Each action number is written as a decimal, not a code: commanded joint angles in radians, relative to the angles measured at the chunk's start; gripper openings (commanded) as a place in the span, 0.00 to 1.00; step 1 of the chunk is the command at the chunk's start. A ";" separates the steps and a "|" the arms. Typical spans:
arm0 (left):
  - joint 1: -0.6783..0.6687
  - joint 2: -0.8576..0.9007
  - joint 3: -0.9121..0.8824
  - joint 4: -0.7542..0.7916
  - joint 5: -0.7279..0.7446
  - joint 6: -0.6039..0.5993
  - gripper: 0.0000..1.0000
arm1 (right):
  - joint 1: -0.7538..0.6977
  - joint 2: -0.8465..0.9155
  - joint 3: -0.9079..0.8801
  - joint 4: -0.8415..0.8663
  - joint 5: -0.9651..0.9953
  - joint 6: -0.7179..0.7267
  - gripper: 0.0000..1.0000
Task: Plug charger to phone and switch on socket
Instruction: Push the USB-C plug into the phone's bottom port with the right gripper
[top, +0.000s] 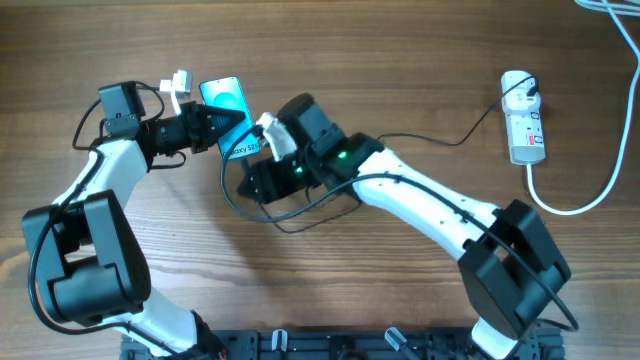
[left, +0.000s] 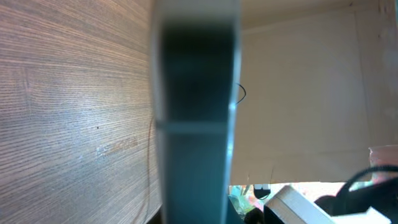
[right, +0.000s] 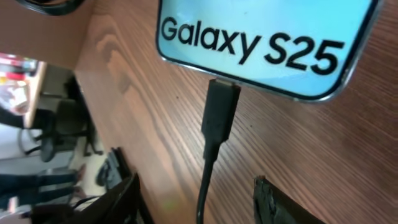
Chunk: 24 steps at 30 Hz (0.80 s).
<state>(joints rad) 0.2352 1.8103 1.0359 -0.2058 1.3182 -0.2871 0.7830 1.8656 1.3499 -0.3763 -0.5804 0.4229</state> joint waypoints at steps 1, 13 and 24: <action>-0.013 -0.001 -0.004 -0.008 0.032 0.017 0.04 | 0.021 -0.024 0.017 0.000 0.154 0.018 0.57; -0.023 -0.001 -0.004 -0.008 0.032 0.017 0.04 | 0.026 -0.024 0.017 0.006 0.206 0.026 0.04; -0.029 -0.001 -0.004 -0.007 0.032 0.017 0.04 | 0.024 -0.024 0.017 0.151 0.188 0.055 0.04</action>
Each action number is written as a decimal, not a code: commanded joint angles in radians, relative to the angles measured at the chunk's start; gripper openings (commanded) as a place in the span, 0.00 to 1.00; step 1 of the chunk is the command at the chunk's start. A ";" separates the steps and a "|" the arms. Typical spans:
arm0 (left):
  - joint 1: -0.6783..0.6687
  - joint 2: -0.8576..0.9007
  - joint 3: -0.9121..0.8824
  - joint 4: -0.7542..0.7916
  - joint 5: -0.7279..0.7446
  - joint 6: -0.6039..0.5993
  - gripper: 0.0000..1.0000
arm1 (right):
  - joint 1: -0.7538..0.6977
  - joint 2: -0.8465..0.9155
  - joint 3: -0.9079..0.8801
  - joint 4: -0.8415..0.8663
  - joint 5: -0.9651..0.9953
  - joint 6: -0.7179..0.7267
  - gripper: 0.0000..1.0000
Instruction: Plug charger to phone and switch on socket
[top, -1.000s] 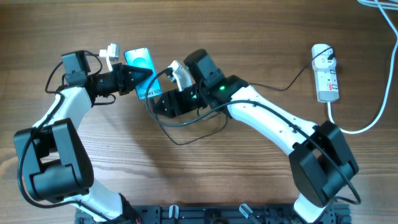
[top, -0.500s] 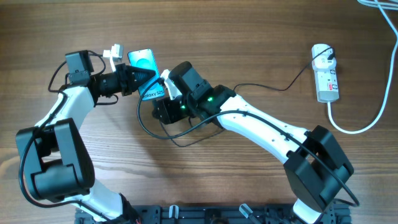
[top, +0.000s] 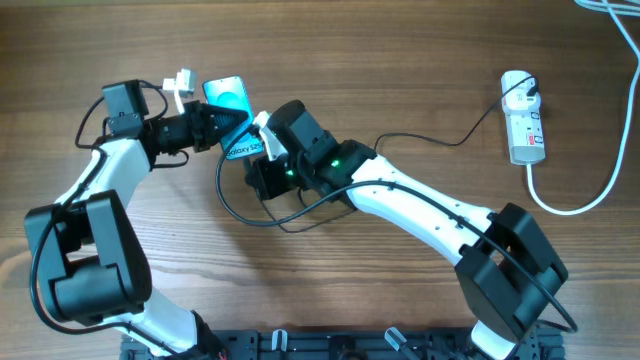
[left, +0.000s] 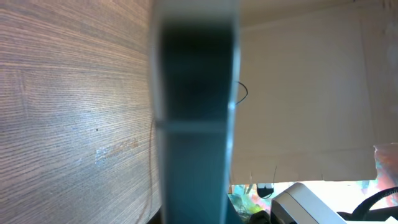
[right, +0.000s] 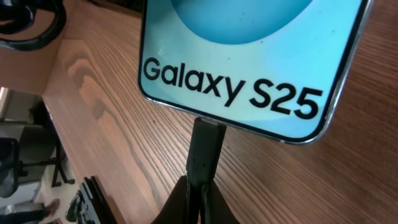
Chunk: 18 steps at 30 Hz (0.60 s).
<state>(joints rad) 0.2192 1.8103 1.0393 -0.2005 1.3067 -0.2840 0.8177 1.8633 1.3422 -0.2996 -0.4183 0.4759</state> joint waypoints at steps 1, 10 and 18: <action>-0.013 -0.001 -0.008 -0.012 0.043 0.014 0.04 | -0.013 -0.021 0.024 0.084 0.026 0.002 0.04; -0.013 -0.001 -0.008 -0.012 0.043 0.014 0.04 | -0.027 -0.021 0.025 0.120 0.025 -0.005 0.04; -0.013 -0.001 -0.008 -0.014 -0.017 0.014 0.04 | -0.066 -0.041 0.025 0.025 -0.036 -0.009 0.77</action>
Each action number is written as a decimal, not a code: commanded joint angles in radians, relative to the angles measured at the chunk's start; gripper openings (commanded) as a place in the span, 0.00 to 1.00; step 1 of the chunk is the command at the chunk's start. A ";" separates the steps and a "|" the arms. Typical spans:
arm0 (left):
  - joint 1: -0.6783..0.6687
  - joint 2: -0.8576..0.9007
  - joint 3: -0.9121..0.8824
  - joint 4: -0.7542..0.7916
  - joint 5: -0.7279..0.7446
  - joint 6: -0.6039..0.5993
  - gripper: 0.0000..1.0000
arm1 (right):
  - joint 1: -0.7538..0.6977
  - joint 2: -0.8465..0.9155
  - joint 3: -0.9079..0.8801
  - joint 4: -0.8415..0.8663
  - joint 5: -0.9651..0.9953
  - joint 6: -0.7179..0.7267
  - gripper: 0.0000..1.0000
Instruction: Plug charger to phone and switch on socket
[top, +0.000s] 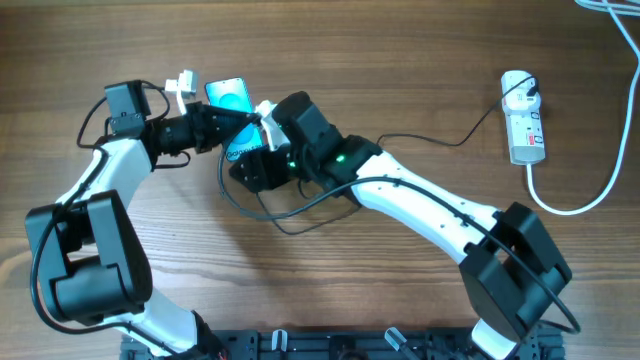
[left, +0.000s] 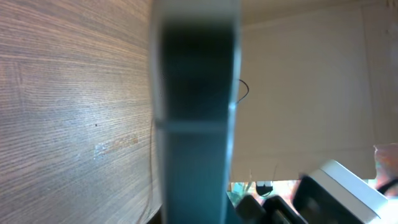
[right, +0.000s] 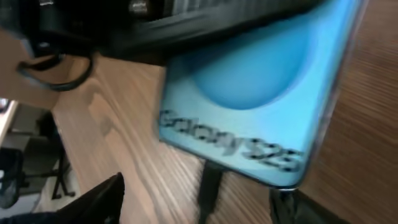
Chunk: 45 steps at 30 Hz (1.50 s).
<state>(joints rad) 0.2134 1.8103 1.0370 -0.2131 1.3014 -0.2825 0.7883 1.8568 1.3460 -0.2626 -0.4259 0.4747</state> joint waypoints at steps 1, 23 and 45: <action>-0.007 -0.001 -0.005 -0.013 -0.051 0.013 0.04 | -0.055 -0.048 0.021 -0.014 -0.069 -0.031 0.78; -0.277 0.000 -0.005 -0.186 -0.669 -0.122 0.04 | -0.299 -0.080 0.021 -0.280 0.124 -0.079 1.00; -0.347 0.000 -0.005 -0.142 -0.959 -0.123 0.04 | -0.299 -0.080 0.021 -0.280 0.124 -0.079 1.00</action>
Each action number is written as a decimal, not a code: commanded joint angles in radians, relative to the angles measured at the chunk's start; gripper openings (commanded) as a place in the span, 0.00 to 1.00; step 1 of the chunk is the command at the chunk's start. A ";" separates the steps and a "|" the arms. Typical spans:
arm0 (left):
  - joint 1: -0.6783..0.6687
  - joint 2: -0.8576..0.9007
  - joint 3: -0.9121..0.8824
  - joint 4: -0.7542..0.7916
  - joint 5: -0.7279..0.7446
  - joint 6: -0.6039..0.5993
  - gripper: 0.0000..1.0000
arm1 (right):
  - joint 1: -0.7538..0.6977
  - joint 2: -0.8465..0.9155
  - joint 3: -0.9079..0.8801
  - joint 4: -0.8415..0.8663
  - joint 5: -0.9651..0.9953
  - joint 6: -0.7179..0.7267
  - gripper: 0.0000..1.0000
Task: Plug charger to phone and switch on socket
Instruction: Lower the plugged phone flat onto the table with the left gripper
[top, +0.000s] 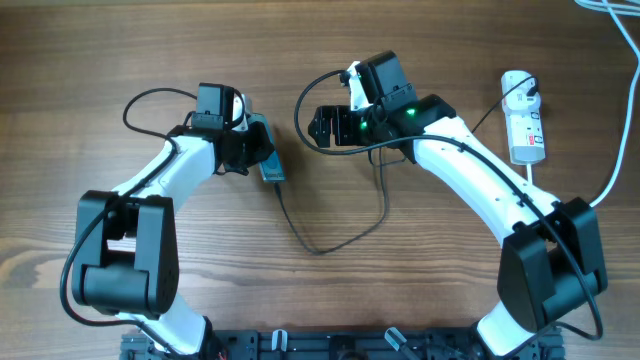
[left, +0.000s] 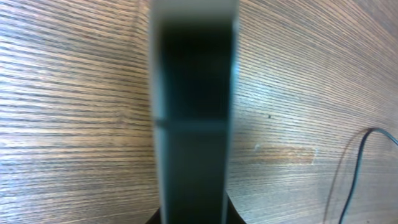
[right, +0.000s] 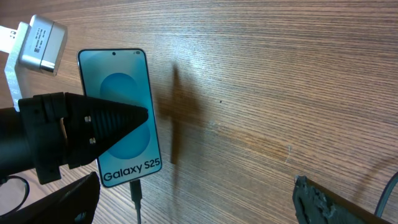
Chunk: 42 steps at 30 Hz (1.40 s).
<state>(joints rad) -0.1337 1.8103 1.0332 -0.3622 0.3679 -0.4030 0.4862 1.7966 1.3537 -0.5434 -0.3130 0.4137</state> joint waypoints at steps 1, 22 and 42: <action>0.000 0.000 -0.002 0.007 -0.025 -0.002 0.04 | 0.003 -0.020 0.013 0.001 0.011 -0.018 1.00; 0.000 0.029 -0.002 0.003 -0.056 -0.052 0.04 | 0.003 -0.020 0.013 0.001 0.011 -0.018 1.00; 0.000 0.036 -0.002 0.000 -0.100 -0.111 0.16 | 0.003 -0.020 0.013 0.001 0.011 -0.018 1.00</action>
<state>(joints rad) -0.1337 1.8347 1.0332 -0.3656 0.2859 -0.5076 0.4862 1.7966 1.3537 -0.5434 -0.3126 0.4137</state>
